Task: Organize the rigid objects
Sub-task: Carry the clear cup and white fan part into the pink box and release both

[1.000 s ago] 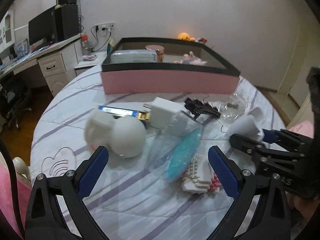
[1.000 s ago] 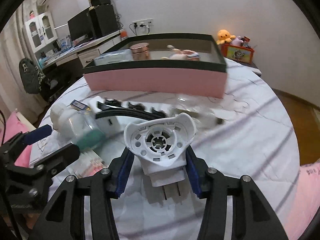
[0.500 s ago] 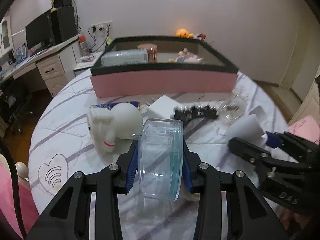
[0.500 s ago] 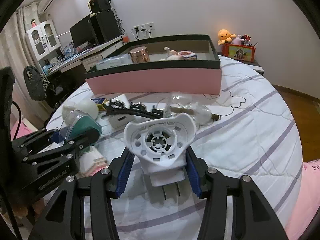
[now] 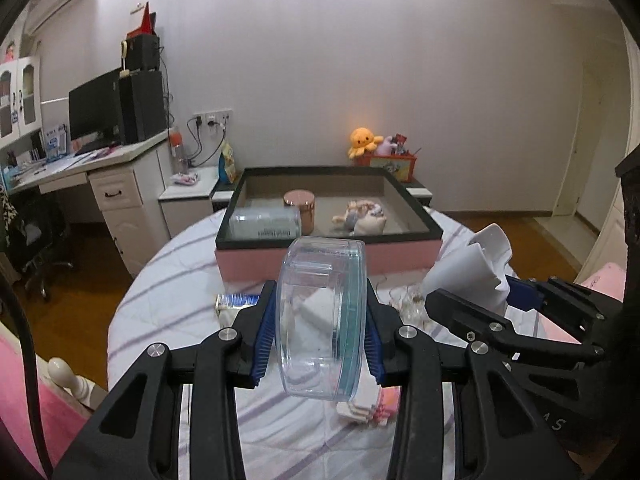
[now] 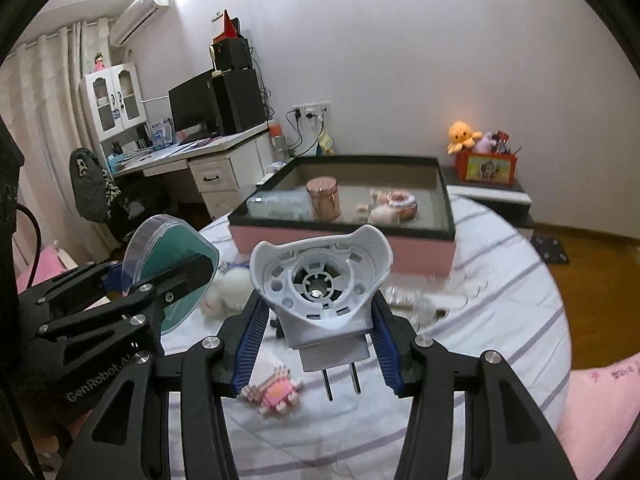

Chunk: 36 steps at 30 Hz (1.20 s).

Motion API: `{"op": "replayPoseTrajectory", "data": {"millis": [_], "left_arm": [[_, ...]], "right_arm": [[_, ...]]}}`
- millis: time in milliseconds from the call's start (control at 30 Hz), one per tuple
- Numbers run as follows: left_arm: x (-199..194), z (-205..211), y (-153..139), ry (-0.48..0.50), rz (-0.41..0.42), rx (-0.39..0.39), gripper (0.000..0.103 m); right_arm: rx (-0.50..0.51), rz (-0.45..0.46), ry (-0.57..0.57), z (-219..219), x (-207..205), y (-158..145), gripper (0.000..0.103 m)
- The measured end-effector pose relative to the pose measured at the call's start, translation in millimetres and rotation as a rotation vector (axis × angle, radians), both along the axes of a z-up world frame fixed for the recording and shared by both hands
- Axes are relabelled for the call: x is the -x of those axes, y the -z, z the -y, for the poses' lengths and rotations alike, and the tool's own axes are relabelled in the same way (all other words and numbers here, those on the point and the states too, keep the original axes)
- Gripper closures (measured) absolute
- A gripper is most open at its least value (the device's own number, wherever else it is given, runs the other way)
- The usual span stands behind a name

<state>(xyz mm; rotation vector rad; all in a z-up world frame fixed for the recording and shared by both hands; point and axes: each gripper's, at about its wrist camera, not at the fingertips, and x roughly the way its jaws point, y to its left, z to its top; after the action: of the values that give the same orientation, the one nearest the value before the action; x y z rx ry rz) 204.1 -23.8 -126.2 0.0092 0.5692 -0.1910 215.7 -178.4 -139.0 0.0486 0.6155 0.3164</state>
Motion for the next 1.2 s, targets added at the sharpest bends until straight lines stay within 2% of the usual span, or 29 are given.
{"op": "replayPoseTrajectory", "data": {"millis": [167, 300, 400, 467, 567, 733, 900, 1033, 1067, 1100, 1133, 1200], "left_arm": [[-30, 0, -6, 0.024, -0.009, 0.010, 0.064], [-72, 6, -18, 0.042, 0.000, -0.013, 0.064], [-119, 9, -22, 0.061, -0.041, -0.012, 0.064], [-159, 9, -20, 0.048, -0.097, -0.018, 0.064], [-214, 10, -11, 0.039, -0.168, -0.031, 0.064], [-288, 11, 15, -0.008, -0.275, -0.125, 0.064], [-321, 5, 43, -0.010, -0.368, -0.119, 0.065], [-325, 0, 54, -0.012, -0.401, -0.097, 0.061], [-324, -4, 53, -0.035, -0.401, -0.090, 0.060], [-321, -9, 51, -0.051, -0.403, -0.080, 0.056], [-317, -13, 49, -0.050, -0.406, -0.063, 0.049], [-304, -19, 39, -0.043, -0.377, -0.031, 0.037]], "right_arm": [[0.029, 0.020, 0.007, -1, -20, -10, 0.051], [0.048, 0.031, 0.011, 1, -46, -17, 0.051], [0.060, 0.039, 0.019, 0, -74, -26, 0.051], [0.070, 0.040, 0.022, 0, -98, -31, 0.051], [0.085, -0.010, 0.018, -2, -148, -30, 0.051], [0.100, -0.150, 0.020, -9, -235, -1, 0.051], [0.099, -0.267, 0.021, -14, -284, 34, 0.051], [0.095, -0.322, 0.028, -11, -296, 46, 0.051], [0.093, -0.325, 0.028, -10, -295, 45, 0.049], [0.102, -0.324, 0.037, -9, -295, 42, 0.038], [0.126, -0.315, 0.063, -8, -293, 39, 0.024], [0.118, -0.286, 0.064, -5, -287, 31, 0.017]]}}
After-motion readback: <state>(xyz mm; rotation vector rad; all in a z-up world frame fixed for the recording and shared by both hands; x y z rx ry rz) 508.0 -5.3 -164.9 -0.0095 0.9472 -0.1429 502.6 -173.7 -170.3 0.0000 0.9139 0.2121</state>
